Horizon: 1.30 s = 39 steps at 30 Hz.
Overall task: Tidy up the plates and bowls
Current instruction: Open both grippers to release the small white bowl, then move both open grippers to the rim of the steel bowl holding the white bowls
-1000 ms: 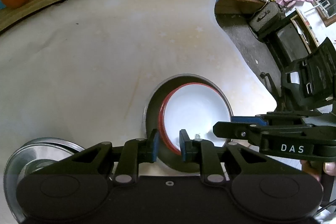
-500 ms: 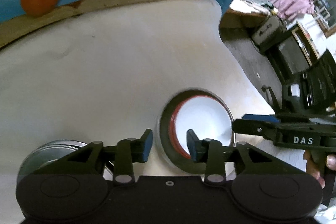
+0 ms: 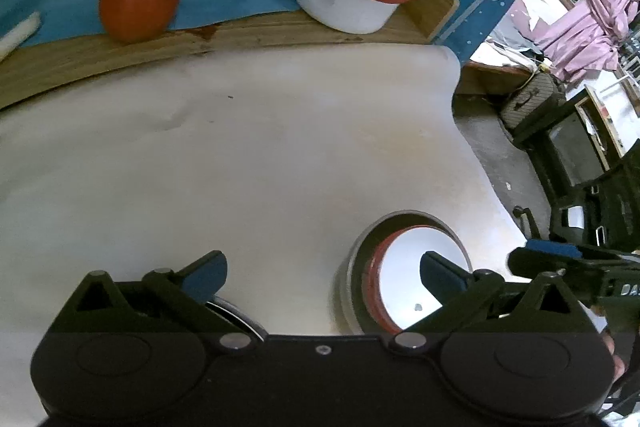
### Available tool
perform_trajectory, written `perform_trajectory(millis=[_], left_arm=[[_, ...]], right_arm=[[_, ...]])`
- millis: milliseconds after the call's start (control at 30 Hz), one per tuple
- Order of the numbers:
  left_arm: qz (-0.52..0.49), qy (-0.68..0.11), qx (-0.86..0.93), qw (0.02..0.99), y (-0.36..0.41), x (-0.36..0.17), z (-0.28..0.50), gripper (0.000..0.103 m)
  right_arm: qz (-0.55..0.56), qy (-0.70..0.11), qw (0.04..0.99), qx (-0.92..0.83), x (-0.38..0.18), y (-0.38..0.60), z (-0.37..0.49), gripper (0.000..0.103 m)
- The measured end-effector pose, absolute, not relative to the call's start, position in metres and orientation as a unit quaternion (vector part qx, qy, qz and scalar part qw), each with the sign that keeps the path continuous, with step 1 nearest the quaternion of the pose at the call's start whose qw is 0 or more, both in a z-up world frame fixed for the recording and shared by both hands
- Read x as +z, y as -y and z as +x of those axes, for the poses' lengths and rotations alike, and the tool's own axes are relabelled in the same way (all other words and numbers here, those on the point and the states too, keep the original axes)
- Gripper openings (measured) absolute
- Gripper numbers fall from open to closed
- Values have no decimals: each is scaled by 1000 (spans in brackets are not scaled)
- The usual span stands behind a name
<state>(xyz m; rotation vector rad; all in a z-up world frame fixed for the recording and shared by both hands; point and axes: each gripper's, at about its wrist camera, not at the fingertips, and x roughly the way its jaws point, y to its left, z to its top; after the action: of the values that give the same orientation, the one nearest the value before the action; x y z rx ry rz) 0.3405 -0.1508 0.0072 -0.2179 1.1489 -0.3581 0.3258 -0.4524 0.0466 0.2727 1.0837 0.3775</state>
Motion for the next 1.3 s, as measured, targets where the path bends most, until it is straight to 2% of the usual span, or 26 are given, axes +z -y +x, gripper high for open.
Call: perform_trajectory(millis=[33,333,600,1300], left_arm=[[-103,-538,-166,820,151,7,341,102],[-106,-514,-152,838,144,9,337,102],[-97,-513,-144,841,140,6,335,102],[-50,-548,-145,823,150,-22,338,102]], right_arm=[[130,-510,832,177,47,453,326,102],[127,-486,849,166,49,460,323,103],[62,-464,874,133,51,458,320,103],[24,-522,845,116,21,456,323,103]])
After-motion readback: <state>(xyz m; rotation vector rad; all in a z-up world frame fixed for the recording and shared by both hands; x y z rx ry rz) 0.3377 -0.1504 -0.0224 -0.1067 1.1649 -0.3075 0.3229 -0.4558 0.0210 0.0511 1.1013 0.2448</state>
